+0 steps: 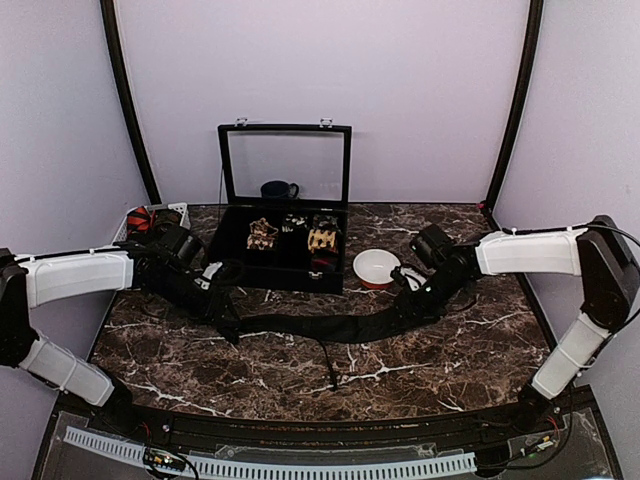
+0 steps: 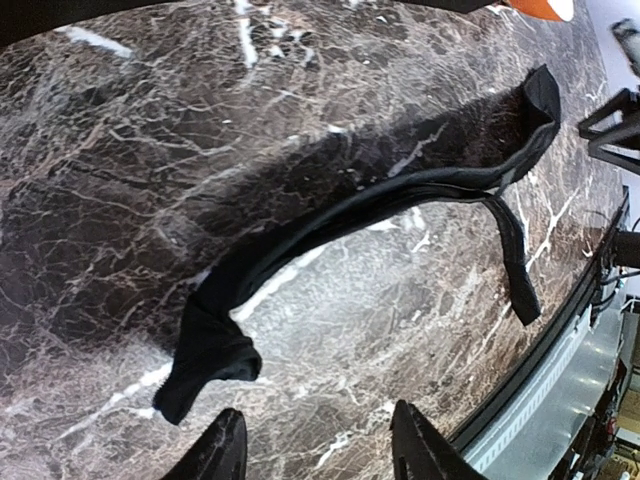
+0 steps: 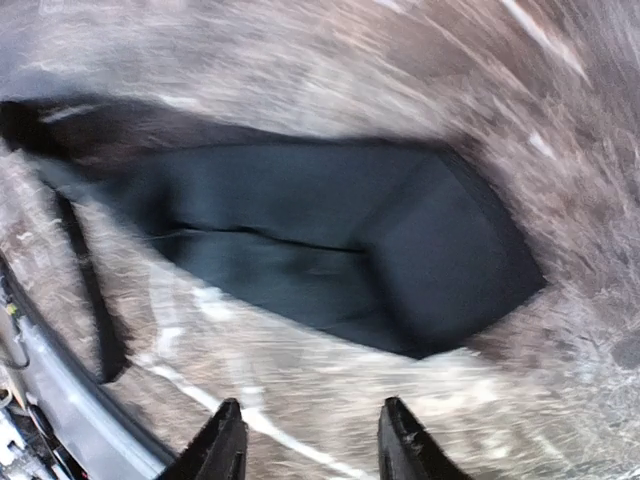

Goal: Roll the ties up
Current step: Adjust the tie at the center of the board.

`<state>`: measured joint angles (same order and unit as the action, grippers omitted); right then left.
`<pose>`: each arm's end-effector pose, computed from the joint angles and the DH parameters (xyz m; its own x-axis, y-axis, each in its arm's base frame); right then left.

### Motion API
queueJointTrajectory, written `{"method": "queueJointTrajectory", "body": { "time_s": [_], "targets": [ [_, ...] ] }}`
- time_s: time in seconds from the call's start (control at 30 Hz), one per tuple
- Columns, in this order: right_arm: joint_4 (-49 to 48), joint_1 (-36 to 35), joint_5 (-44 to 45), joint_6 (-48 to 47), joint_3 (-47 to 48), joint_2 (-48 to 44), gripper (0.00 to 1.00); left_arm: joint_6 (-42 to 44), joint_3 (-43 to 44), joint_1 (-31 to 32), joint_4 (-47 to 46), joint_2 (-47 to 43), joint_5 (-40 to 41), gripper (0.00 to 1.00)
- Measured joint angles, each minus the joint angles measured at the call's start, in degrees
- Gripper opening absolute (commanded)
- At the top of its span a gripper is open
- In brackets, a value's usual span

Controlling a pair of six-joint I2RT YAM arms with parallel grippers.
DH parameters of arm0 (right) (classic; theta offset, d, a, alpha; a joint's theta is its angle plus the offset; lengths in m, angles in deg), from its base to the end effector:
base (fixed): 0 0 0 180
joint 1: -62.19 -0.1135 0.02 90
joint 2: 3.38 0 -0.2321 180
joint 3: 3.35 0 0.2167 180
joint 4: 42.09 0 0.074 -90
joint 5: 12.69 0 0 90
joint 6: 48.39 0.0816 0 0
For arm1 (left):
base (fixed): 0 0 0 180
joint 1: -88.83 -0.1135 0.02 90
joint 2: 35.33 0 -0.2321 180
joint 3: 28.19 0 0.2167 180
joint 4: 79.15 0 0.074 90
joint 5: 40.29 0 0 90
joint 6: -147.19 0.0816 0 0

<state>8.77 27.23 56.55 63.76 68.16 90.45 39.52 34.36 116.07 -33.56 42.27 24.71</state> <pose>0.2125 0.1838 0.1189 -0.9603 -0.2412 -0.1401 -0.2783 0.8622 0.4234 0.2082 -0.1460 0.1550 -0.9202 0.1643 -0.3554 0.3356 0.7985 -0.4998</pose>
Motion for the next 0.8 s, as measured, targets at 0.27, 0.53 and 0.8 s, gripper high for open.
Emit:
{"method": "queueJointTrajectory", "body": {
  "time_s": [0.27, 0.53, 0.8],
  "targets": [
    [-8.9, -13.9, 0.1, 5.7, 4.3, -5.0, 0.63, -3.7, -0.5, 0.0, -0.6, 0.6, 2.8, 0.49],
    [-14.6, -26.1, 4.4, 8.8, 5.0, 2.5, 0.70, -7.9, -1.3, 0.0, -1.0, -0.6, 4.3, 0.54],
    [-15.3, -32.3, 9.9, 11.6, 5.1, 9.2, 0.41, -10.3, -4.0, 0.0, -0.5, -6.9, 6.1, 0.56]
  ]
}}
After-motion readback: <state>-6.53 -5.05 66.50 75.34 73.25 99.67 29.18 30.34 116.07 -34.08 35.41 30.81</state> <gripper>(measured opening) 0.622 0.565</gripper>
